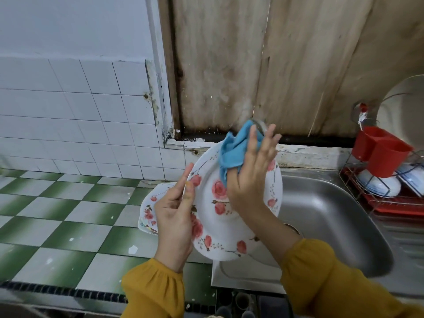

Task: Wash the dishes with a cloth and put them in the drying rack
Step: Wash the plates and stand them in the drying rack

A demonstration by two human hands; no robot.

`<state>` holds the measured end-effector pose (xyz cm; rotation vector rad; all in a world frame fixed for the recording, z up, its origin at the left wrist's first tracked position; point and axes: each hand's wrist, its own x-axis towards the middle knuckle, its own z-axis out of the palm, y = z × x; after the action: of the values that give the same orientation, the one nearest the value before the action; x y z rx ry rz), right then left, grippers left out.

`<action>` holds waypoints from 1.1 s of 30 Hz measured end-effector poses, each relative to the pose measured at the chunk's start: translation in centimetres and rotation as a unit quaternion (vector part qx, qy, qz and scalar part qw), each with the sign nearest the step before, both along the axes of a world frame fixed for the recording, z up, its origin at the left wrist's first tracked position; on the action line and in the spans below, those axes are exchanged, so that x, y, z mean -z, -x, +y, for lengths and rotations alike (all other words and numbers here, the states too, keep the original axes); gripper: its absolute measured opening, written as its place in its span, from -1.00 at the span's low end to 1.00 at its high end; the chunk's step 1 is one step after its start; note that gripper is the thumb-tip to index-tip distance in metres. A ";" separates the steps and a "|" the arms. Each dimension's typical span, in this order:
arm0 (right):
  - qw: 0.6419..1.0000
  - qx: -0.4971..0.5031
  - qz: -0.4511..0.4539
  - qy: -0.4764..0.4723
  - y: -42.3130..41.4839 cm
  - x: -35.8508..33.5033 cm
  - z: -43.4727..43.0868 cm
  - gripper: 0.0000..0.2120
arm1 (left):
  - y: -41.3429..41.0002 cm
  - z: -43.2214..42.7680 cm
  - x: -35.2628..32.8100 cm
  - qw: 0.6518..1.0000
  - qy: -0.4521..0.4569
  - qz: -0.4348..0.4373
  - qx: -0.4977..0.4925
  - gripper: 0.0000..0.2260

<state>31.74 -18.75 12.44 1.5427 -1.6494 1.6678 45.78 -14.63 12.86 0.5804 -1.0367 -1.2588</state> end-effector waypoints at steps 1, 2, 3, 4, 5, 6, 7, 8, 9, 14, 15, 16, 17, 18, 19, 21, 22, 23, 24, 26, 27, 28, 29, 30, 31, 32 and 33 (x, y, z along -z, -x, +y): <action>0.998 -0.003 -0.060 -0.006 -0.7 -0.5 0.0 -0.41 | 0.1 0.1 0.1 1.000 0.000 -0.004 0.003 -0.56; 0.996 -0.017 -0.089 -0.020 -1.6 -0.7 0.2 -0.39 | 0.2 0.1 0.0 1.000 -0.004 -0.006 0.002 -0.59; 0.995 -0.039 -0.086 -0.037 -2.6 -0.6 0.5 -0.39 | 0.4 0.1 -0.1 1.000 -0.008 -0.006 -0.002 -0.61; 0.994 -0.071 -0.061 -0.056 -3.7 -0.1 1.0 -0.39 | 0.4 0.0 -0.2 1.000 -0.013 0.001 -0.002 -0.63; 0.991 -0.109 -0.027 -0.072 -4.8 0.8 1.7 -0.39 | 0.3 -0.2 -0.4 1.000 -0.023 0.016 0.002 -0.65; 0.985 -0.146 0.010 -0.090 -5.4 1.9 2.5 -0.39 | 0.2 -0.5 -0.6 0.999 -0.035 0.038 0.009 -0.67; 0.979 -0.169 0.051 -0.104 -5.7 3.2 3.2 -0.39 | -0.1 -0.7 -0.8 0.997 -0.046 0.053 0.014 -0.67; 0.973 -0.176 0.095 -0.115 -5.3 4.6 3.8 -0.38 | -0.4 -1.0 -1.0 0.997 -0.052 0.063 0.014 -0.64; 0.969 -0.165 0.134 -0.126 -4.5 5.9 4.1 -0.38 | -0.8 -1.3 -1.1 0.996 -0.054 0.064 0.006 -0.57; 0.973 0.022 0.119 -0.198 2.0 8.4 2.6 -0.39 | -1.6 -1.1 -0.4 0.994 -0.084 0.066 -0.011 -0.75; 0.976 0.050 0.090 -0.192 3.0 7.7 2.0 -0.37 | -1.4 -1.1 -0.2 0.994 -0.092 0.067 -0.006 -0.77; 0.980 0.072 0.057 -0.174 3.7 6.6 1.3 -0.35 | -1.3 -1.1 -0.1 0.993 -0.095 0.072 0.004 -0.75; 0.985 0.083 0.020 -0.147 3.9 5.2 0.6 -0.33 | -1.2 -1.0 -0.3 0.993 -0.088 0.072 0.015 -0.72; 0.990 0.080 -0.016 -0.115 3.9 3.7 0.0 -0.34 | -1.0 -0.9 -0.4 0.995 -0.078 0.064 0.023 -0.68; 0.993 0.064 -0.044 -0.085 3.2 2.3 -0.4 -0.36 | -0.7 -0.7 -0.5 0.996 -0.067 0.047 0.025 -0.62; 0.996 -0.001 -0.066 -0.053 0.8 0.5 -0.5 -0.41 | 0.1 -0.2 -0.7 0.999 -0.037 0.024 0.017 -0.55; 0.996 -0.045 -0.055 -0.054 -0.7 0.3 -0.1 -0.42 | 0.5 -0.1 -0.9 1.000 -0.022 0.019 0.012 -0.54; 0.993 -0.098 -0.030 -0.063 -2.2 0.8 0.7 -0.42 | 0.7 0.0 -1.2 1.000 -0.014 0.018 0.007 -0.55; 0.984 -0.156 0.008 -0.080 -3.5 1.8 1.7 -0.42 | 0.7 -0.3 -1.4 0.999 -0.015 0.031 0.005 -0.58; 0.958 -0.240 0.104 -0.121 -4.4 4.9 3.8 -0.43 | 0.0 -1.1 -1.5 0.997 -0.045 0.066 -0.006 -0.70; 0.949 -0.239 0.151 -0.141 -3.9 6.4 4.5 -0.45 | -0.6 -1.4 -1.5 0.995 -0.060 0.081 -0.014 -0.72; 0.945 -0.211 0.194 -0.159 -3.0 7.5 4.8 -0.46 | -1.2 -1.7 -1.4 0.993 -0.075 0.095 -0.017 -0.72; 0.942 -0.169 0.230 -0.176 -1.6 8.2 4.6 -0.46 | -1.6 -1.8 -1.2 0.990 -0.088 0.108 -0.017 -0.66; 0.940 -0.128 0.255 -0.189 -0.2 8.5 4.2 -0.45 | -2.0 -1.7 -1.1 0.988 -0.100 0.118 -0.015 -0.59; 0.938 -0.092 0.270 -0.196 1.1 8.6 3.7 -0.45 | -2.2 -1.7 -0.9 0.987 -0.108 0.119 -0.014 -0.54; 0.940 -0.055 0.275 -0.197 2.4 8.5 3.1 -0.44 | -2.3 -1.6 -0.7 0.987 -0.114 0.114 -0.014 -0.54; 0.944 -0.014 0.268 -0.194 3.4 8.1 2.5 -0.43 | -2.4 -1.5 -0.6 0.987 -0.116 0.108 -0.011 -0.56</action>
<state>28.30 -16.23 4.34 1.9824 -1.6997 0.8318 48.20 -16.17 13.50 0.6148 -0.7077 -1.3993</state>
